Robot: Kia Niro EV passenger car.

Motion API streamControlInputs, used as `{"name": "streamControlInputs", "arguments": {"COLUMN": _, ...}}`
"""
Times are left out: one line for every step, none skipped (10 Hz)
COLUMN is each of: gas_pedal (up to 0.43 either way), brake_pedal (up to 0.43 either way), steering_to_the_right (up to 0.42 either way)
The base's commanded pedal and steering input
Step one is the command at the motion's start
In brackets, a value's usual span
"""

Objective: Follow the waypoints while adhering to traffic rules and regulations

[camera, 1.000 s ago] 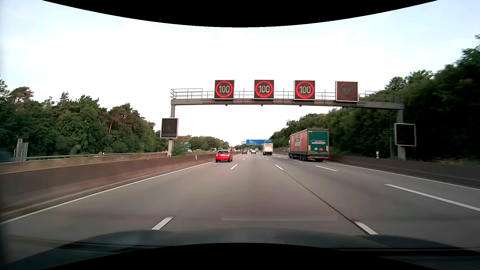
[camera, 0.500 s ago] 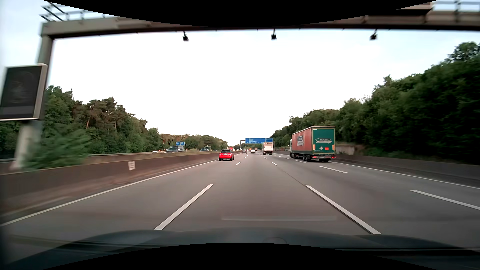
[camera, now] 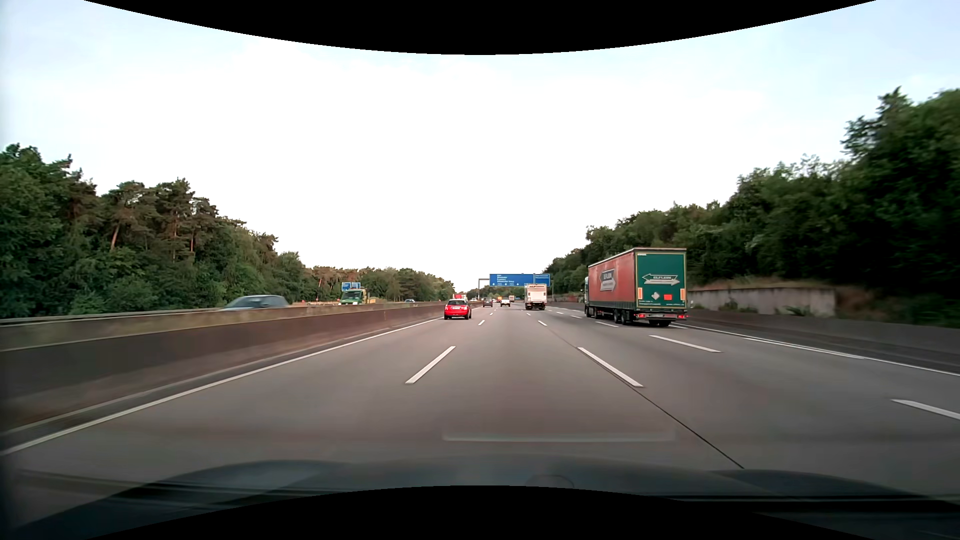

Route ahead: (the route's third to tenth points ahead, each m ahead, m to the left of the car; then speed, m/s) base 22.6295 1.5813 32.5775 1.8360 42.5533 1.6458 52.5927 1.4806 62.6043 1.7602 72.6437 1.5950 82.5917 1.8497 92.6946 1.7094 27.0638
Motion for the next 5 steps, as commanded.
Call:
{"name": "streamControlInputs", "arguments": {"gas_pedal": 0.189, "brake_pedal": 0.0, "steering_to_the_right": -0.002}}
{"name": "streamControlInputs", "arguments": {"gas_pedal": 0.189, "brake_pedal": 0.0, "steering_to_the_right": -0.002}}
{"name": "streamControlInputs", "arguments": {"gas_pedal": 0.189, "brake_pedal": 0.0, "steering_to_the_right": -0.002}}
{"name": "streamControlInputs", "arguments": {"gas_pedal": 0.189, "brake_pedal": 0.0, "steering_to_the_right": -0.002}}
{"name": "streamControlInputs", "arguments": {"gas_pedal": 0.189, "brake_pedal": 0.0, "steering_to_the_right": -0.002}}
